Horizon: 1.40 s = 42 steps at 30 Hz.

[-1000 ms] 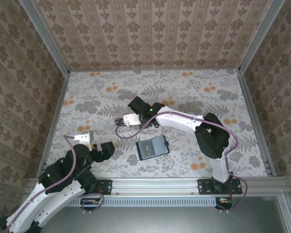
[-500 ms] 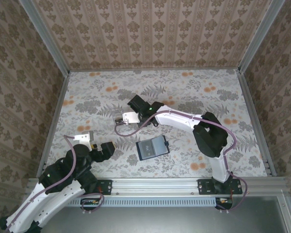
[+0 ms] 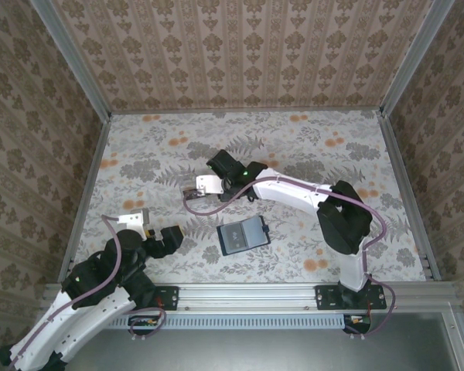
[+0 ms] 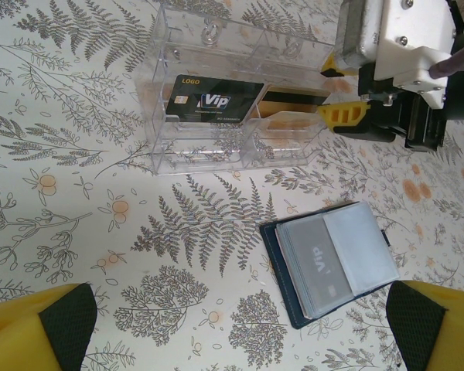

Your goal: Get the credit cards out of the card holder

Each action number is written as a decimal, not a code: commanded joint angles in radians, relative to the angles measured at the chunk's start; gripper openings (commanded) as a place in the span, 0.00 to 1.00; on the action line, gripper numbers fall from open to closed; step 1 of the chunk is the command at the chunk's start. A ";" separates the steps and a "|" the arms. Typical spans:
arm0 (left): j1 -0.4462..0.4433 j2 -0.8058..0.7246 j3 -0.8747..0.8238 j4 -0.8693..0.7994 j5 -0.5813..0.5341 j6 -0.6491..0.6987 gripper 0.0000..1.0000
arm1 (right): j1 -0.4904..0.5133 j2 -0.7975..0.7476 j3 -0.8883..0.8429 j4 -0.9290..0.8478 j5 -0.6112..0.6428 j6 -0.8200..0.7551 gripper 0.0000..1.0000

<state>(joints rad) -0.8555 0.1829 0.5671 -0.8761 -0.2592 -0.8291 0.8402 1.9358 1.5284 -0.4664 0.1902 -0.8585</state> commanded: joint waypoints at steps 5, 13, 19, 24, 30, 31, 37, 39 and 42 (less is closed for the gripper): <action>0.010 -0.007 -0.004 -0.004 -0.008 -0.002 1.00 | 0.003 -0.003 -0.040 0.023 -0.040 0.044 0.42; 0.012 -0.005 -0.001 -0.014 -0.012 -0.005 1.00 | 0.001 0.035 -0.017 0.056 -0.015 0.046 0.42; 0.012 -0.006 0.000 -0.016 -0.014 -0.005 1.00 | 0.001 0.064 -0.005 0.070 0.013 0.042 0.42; 0.012 -0.005 -0.004 -0.015 -0.014 -0.005 1.00 | -0.001 0.072 -0.004 0.121 0.055 0.045 0.40; 0.011 -0.003 -0.004 -0.016 -0.016 -0.005 1.00 | -0.008 0.105 0.019 0.142 0.097 0.047 0.35; 0.011 -0.003 -0.003 -0.018 -0.017 -0.005 1.00 | -0.008 0.108 0.021 0.149 0.105 0.048 0.35; 0.011 -0.004 -0.003 -0.023 -0.015 -0.009 1.00 | -0.008 0.103 0.023 0.162 0.117 0.059 0.34; 0.012 -0.003 -0.003 -0.020 -0.013 -0.009 1.00 | -0.007 0.089 0.014 0.165 0.116 0.066 0.34; 0.011 -0.003 -0.003 -0.021 -0.011 -0.007 1.00 | -0.007 0.047 -0.017 0.174 0.105 0.092 0.34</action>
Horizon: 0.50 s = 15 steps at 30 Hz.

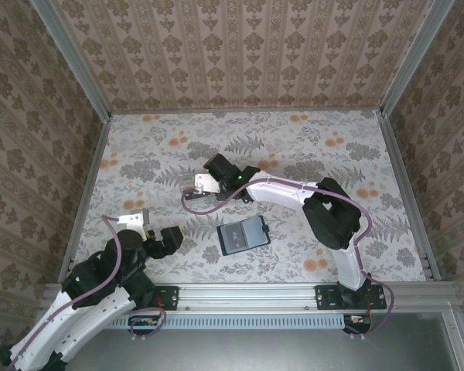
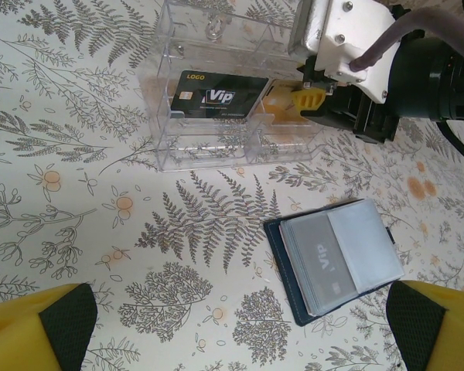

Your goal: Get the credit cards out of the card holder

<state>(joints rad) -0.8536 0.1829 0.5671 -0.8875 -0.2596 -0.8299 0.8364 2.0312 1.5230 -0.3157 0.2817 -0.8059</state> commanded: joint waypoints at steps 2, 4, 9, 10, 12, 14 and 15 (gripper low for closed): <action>0.010 -0.002 -0.003 -0.009 -0.010 -0.008 1.00 | -0.002 -0.084 -0.045 0.033 0.007 0.068 0.34; 0.010 0.005 -0.004 -0.007 -0.002 -0.008 1.00 | -0.003 -0.138 -0.099 0.059 -0.004 0.104 0.34; 0.011 0.035 -0.001 0.004 0.016 -0.014 1.00 | -0.002 -0.264 -0.233 0.105 -0.013 0.214 0.36; 0.011 0.041 -0.003 0.011 0.023 -0.015 1.00 | -0.002 -0.294 -0.263 0.112 -0.014 0.249 0.36; 0.011 0.059 -0.011 0.026 0.034 -0.022 1.00 | -0.003 -0.360 -0.331 0.142 -0.003 0.324 0.36; 0.011 0.079 -0.019 0.056 0.061 -0.032 1.00 | -0.008 -0.438 -0.398 0.166 0.015 0.437 0.36; 0.011 0.092 -0.027 0.079 0.078 -0.041 1.00 | -0.017 -0.486 -0.432 0.172 0.012 0.511 0.38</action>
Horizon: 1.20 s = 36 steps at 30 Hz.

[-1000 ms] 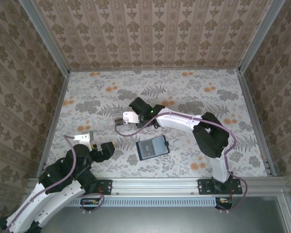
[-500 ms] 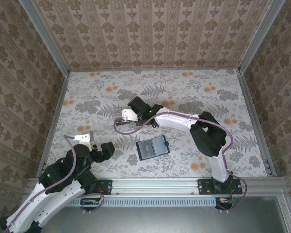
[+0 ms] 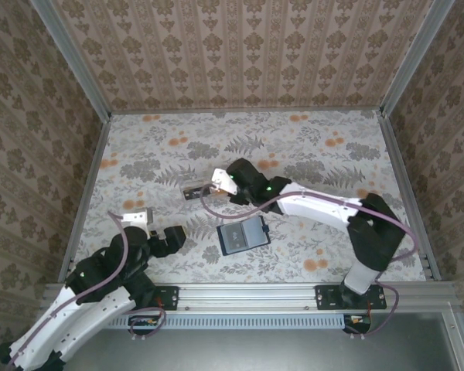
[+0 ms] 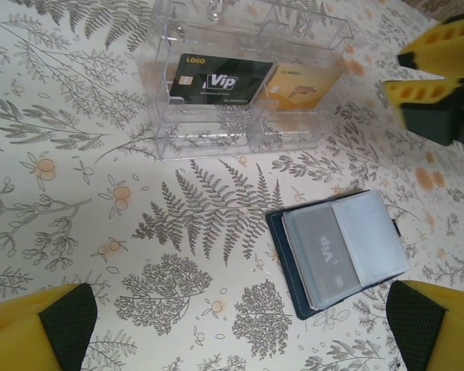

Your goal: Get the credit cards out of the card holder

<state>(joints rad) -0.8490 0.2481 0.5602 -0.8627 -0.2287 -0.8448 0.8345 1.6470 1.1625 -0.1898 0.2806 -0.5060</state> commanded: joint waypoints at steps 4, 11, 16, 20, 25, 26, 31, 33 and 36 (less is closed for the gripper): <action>0.005 0.103 -0.078 0.203 0.151 -0.073 0.94 | -0.073 -0.249 -0.172 0.003 -0.109 0.509 0.41; -0.015 0.332 -0.126 0.414 0.226 -0.149 0.78 | -0.141 -0.421 -0.328 -0.046 -0.328 0.835 0.39; -0.059 0.465 -0.106 0.468 0.190 -0.176 0.72 | -0.140 -0.436 -0.466 0.031 -0.395 0.932 0.39; -0.070 0.545 -0.087 0.486 0.187 -0.184 0.72 | -0.138 -0.396 -0.537 0.078 -0.379 0.966 0.39; -0.091 0.599 -0.071 0.498 0.166 -0.191 0.72 | -0.129 -0.309 -0.563 0.088 -0.348 0.990 0.40; -0.091 0.606 -0.071 0.502 0.166 -0.192 0.72 | -0.127 -0.291 -0.567 0.095 -0.350 0.997 0.40; -0.094 0.636 -0.054 0.493 0.169 -0.181 0.72 | -0.088 -0.197 -0.588 0.153 -0.358 1.050 0.39; -0.094 0.642 -0.049 0.494 0.169 -0.173 0.72 | -0.061 -0.179 -0.596 0.176 -0.351 1.083 0.39; -0.095 0.649 -0.048 0.492 0.170 -0.161 0.72 | -0.013 -0.164 -0.606 0.196 -0.332 1.142 0.35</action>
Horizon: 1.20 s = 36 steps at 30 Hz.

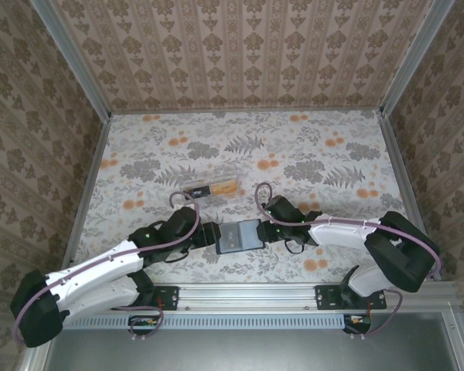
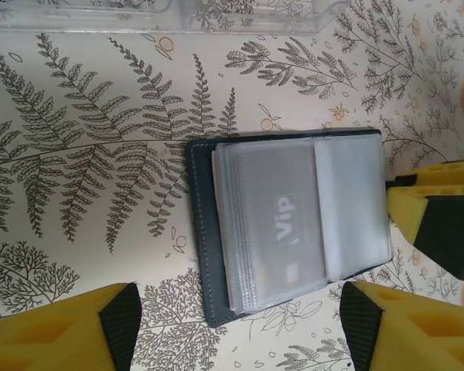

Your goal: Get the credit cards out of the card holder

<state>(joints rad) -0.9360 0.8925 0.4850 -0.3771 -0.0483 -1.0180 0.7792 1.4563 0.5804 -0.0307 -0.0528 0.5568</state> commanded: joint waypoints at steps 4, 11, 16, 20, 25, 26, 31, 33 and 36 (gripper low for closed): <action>-0.003 0.011 0.021 0.004 -0.012 0.028 0.72 | 0.116 0.014 -0.028 0.046 0.038 0.140 0.35; 0.002 0.063 0.012 0.052 0.016 0.034 0.70 | 0.160 -0.045 0.009 -0.094 0.170 0.161 0.35; 0.040 0.110 0.016 0.067 0.049 0.076 0.66 | 0.182 -0.181 0.055 -0.211 0.247 0.151 0.35; 0.112 0.132 -0.004 0.131 0.126 0.100 0.62 | 0.198 -0.202 0.068 -0.214 0.236 0.172 0.36; 0.120 0.137 -0.001 0.184 0.167 0.122 0.57 | 0.210 -0.114 0.109 -0.180 0.188 0.172 0.35; 0.119 0.139 -0.006 0.196 0.173 0.122 0.54 | 0.211 -0.088 0.118 -0.172 0.172 0.172 0.35; 0.119 0.173 -0.031 0.248 0.206 0.112 0.47 | 0.210 0.047 0.167 -0.178 0.166 0.163 0.33; 0.119 0.186 -0.036 0.260 0.213 0.109 0.46 | 0.209 0.075 0.173 -0.178 0.173 0.157 0.32; 0.118 0.213 -0.039 0.281 0.230 0.111 0.45 | 0.209 0.108 0.185 -0.190 0.184 0.149 0.31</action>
<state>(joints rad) -0.8230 1.0878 0.4580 -0.1398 0.1459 -0.9195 0.9825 1.5375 0.7330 -0.1913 0.1242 0.7105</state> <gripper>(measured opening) 0.457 0.312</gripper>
